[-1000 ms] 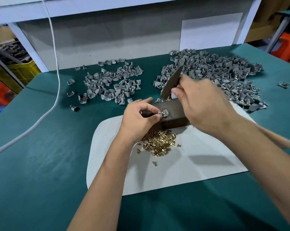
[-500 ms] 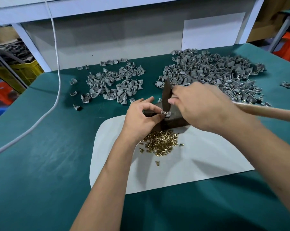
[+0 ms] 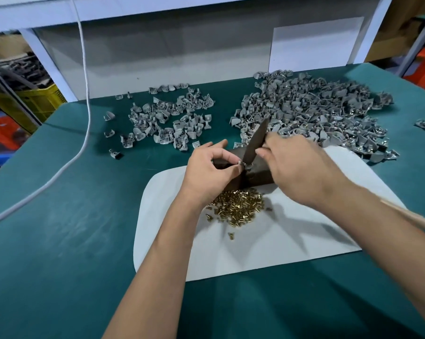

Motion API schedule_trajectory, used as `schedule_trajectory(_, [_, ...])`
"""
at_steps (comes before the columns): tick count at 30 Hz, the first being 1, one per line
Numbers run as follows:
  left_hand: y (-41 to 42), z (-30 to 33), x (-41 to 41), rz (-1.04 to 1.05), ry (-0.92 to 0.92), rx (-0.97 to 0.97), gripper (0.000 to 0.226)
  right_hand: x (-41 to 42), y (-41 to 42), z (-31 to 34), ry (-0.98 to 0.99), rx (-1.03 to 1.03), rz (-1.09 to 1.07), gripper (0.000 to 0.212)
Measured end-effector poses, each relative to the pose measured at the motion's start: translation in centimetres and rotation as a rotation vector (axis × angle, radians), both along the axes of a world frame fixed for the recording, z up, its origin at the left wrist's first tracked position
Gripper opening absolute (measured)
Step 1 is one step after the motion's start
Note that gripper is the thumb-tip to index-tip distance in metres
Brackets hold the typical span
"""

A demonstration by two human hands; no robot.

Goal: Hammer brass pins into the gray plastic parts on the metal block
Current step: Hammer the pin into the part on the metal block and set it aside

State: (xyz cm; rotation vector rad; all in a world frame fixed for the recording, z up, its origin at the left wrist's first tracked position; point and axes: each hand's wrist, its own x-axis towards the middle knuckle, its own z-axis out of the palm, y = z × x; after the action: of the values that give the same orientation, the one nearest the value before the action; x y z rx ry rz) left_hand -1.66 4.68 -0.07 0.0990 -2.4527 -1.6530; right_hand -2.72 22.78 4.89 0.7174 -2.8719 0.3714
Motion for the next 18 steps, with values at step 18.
schedule_trajectory(18, [-0.1,-0.2,0.3,0.024,0.025,-0.027,0.015,-1.5,4.3,-0.1,0.1,-0.116,-0.085,0.018])
